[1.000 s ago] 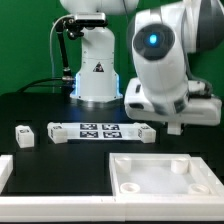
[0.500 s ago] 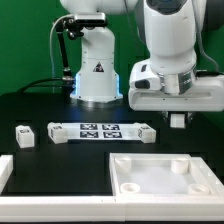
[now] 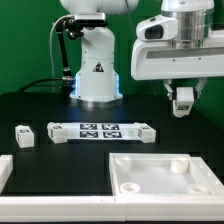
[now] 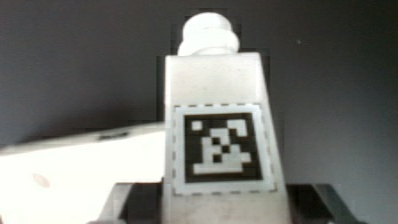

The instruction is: Assemble square table

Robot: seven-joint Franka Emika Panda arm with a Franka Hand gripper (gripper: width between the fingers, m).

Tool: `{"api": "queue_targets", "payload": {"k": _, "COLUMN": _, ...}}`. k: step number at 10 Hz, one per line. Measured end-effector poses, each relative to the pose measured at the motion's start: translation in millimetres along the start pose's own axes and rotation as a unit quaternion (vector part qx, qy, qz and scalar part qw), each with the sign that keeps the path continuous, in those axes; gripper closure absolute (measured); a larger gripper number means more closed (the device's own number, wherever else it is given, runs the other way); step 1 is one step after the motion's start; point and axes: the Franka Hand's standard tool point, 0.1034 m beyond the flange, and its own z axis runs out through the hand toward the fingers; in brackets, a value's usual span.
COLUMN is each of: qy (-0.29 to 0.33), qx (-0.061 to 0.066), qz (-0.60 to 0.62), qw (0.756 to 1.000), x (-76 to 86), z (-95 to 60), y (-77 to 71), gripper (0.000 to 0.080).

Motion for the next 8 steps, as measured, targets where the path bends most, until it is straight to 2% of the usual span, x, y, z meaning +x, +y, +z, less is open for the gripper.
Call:
{"api": "queue_targets", "payload": {"k": 3, "qy": 0.100, "qx": 0.018, "qz": -0.006, "qw": 0.995, "x": 1.9, "z": 2.7, "y": -7.2, "gripper": 0.0508}}
{"api": "queue_targets", "payload": {"k": 4, "qy": 0.121, "qx": 0.019, "qz": -0.013, "qw": 0.992, "x": 9.1, "z": -0.6, "y": -6.1, "gripper": 0.0508}}
{"api": "queue_targets", "payload": {"k": 6, "qy": 0.199, "qx": 0.019, "qz": -0.052, "qw": 0.978, "x": 46.2, "z": -25.7, "y": -8.2, "gripper": 0.0508}}
{"api": "queue_targets", "payload": {"k": 7, "qy": 0.240, "qx": 0.026, "qz": -0.067, "qw": 0.968, "x": 51.1, "z": -28.0, "y": -16.6, "gripper": 0.0508}}
{"api": "queue_targets", "payload": {"k": 8, "qy": 0.260, "qx": 0.034, "qz": -0.067, "qw": 0.963, "x": 46.2, "z": -24.0, "y": -19.4, "gripper": 0.0508}}
